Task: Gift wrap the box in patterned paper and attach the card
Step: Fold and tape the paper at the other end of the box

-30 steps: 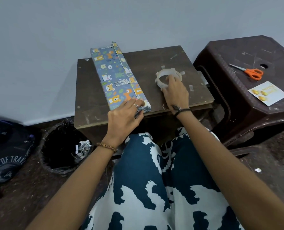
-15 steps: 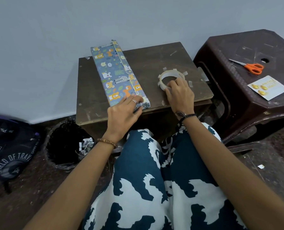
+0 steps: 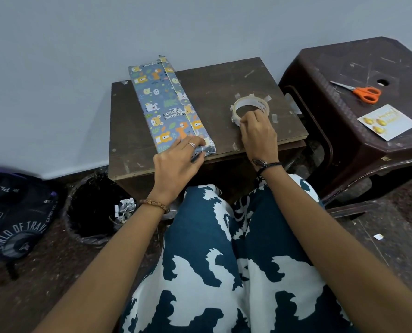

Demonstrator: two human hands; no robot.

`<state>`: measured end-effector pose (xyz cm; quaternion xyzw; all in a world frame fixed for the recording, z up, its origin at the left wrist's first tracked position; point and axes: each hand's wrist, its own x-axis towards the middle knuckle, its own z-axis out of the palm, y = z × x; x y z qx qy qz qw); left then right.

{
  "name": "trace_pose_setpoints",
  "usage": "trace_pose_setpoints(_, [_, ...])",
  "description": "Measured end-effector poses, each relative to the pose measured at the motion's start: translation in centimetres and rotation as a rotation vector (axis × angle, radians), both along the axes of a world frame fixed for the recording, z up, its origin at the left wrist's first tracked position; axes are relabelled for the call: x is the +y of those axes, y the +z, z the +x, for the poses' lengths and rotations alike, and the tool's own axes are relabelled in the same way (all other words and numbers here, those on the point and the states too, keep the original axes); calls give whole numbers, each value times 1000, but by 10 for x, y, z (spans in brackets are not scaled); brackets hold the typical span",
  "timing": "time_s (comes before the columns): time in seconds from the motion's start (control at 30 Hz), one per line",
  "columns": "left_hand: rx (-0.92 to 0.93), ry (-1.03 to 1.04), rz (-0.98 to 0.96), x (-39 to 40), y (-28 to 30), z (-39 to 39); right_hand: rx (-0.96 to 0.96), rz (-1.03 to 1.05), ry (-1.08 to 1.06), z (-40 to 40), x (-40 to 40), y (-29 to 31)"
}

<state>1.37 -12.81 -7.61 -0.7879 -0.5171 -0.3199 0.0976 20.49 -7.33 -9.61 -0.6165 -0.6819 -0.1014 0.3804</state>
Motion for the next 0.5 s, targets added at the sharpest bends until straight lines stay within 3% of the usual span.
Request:
trace_pose_setpoints(0.17, [-15,-2,-18,1,-1,-1,-165,-32,-64,-7,-5,8])
trace_pose_setpoints(0.3, [-24,3,-19,1,-1,-1,-104,-52,-31,-3,-18,11])
trace_pose_setpoints(0.5, [-19,-2,-35,2,1,-4,63,-96,374,2,-48,18])
